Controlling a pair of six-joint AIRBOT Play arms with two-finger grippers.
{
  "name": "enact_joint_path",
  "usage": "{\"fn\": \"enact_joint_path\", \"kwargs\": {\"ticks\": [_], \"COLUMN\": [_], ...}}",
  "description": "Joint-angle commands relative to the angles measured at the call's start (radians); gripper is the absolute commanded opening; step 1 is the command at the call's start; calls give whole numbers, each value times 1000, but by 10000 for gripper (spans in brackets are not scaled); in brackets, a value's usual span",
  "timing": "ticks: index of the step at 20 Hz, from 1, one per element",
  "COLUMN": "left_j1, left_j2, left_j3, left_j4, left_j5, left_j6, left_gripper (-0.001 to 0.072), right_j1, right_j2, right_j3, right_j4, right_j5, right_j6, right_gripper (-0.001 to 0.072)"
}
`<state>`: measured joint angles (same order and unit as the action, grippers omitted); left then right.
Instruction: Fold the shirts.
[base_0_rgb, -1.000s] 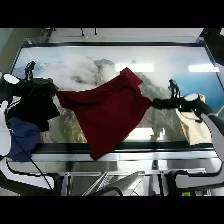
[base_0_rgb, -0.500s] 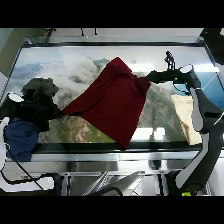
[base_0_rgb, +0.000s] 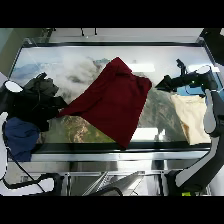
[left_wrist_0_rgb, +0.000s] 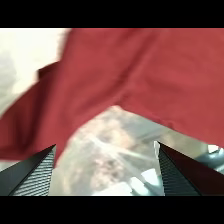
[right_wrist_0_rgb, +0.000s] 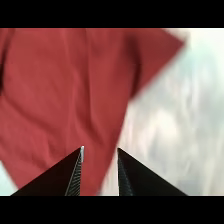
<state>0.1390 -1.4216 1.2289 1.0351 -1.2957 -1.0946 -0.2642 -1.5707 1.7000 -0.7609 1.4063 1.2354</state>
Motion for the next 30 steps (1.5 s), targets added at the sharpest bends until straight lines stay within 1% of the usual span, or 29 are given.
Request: {"fn": "enact_joint_path", "kwargs": {"ticks": [1,3,5,6,7,9,10,11,12,15,19,21,22,23,25,26,27,28,29,30], "left_j1": [-142,-245,-340,-378,-405,-447,-463,-475,-483,-489,-483,-476,-475,-475,-475,-476,-476,-476,-475,-470], "left_j2": [2,2,-6,-19,-37,-82,-108,-131,-155,-211,-249,-267,-272,-274,-274,-274,-274,-274,-274,-274], "left_j3": [55,72,72,72,72,72,72,72,72,75,75,75,76,79,121,153,185,214,242,261], "left_j4": [111,279,418,461,473,504,527,549,573,611,622,622,623,624,621,620,620,618,612,605], "left_j5": [-2,33,60,70,77,91,96,104,112,158,263,279,279,279,269,259,244,223,206,196], "left_j6": [34,36,36,35,36,36,36,36,36,35,30,28,28,29,24,5,-11,-14,-14,-15], "left_gripper": [700,699,699,699,699,699,699,700,699,699,698,693,571,467,457,454,274,33,11,11], "right_j1": [-17,-16,-7,-2,6,30,44,62,83,170,327,399,434,461,504,519,530,533,533,533], "right_j2": [153,287,441,515,592,724,777,827,864,904,871,844,829,816,788,778,770,765,763,760], "right_j3": [-276,-498,-732,-838,-944,-1118,-1187,-1254,-1308,-1402,-1405,-1405,-1405,-1405,-1405,-1405,-1405,-1405,-1404,-1404], "right_j4": [-84,-82,-35,0,28,87,118,151,187,262,290,320,337,348,363,365,366,371,383,404], "right_j5": [29,-28,-112,-148,-175,-190,-198,-217,-243,-360,-520,-590,-618,-636,-660,-671,-683,-690,-703,-718], "right_j6": [23,21,22,22,22,22,23,23,23,22,23,22,21,22,22,21,22,21,13,-9], "right_gripper": [243,243,243,243,243,244,261,369,419,418,418,418,418,419,418,418,418,418,418,418]}}
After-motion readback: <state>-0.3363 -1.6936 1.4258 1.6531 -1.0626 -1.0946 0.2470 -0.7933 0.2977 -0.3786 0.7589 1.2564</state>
